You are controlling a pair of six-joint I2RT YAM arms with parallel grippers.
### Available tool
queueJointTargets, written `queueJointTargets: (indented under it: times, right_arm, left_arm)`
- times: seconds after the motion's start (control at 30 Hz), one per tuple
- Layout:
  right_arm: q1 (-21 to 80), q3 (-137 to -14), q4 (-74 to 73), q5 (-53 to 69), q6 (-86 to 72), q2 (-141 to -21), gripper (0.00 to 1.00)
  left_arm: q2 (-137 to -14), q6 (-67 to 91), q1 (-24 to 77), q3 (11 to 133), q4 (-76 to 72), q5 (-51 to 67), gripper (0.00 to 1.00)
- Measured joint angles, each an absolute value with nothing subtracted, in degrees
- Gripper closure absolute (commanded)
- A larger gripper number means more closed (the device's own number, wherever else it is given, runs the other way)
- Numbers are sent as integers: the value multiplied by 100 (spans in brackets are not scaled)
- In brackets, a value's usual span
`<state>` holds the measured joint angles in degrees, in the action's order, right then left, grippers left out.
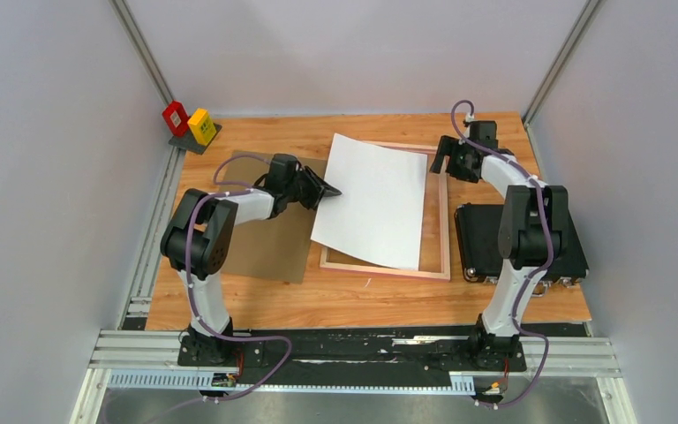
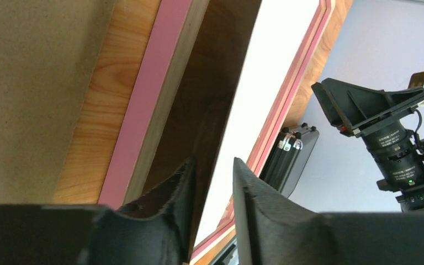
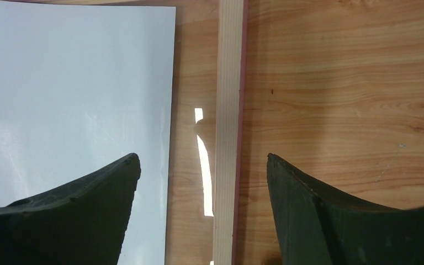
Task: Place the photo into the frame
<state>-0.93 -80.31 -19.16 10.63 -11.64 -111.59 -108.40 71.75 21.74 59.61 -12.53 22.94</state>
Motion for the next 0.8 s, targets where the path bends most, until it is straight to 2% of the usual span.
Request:
queueJointTargets:
  times: [0.17,0.3,0.43,0.8]
  right_arm:
    - [-32,-8154,-2053,1066,-1087,-11327,19]
    - [80,-8239,-2093,1061,-1039,-11465,19]
    - [185,-8372,-2174,1059,-993,-11636,19]
    - [204,-8407,-2329,1103,-976,-11795,19]
  left_arm:
    - [-10840,7089,2237,5964,-1066,2233,30]
    - [-10840,6993,2296,5970,-915,2204,20]
    - [-10833,6869,2375,6095,-766,2176,16]
    - [-10774,6584,2556,6167,-377,2082,15]
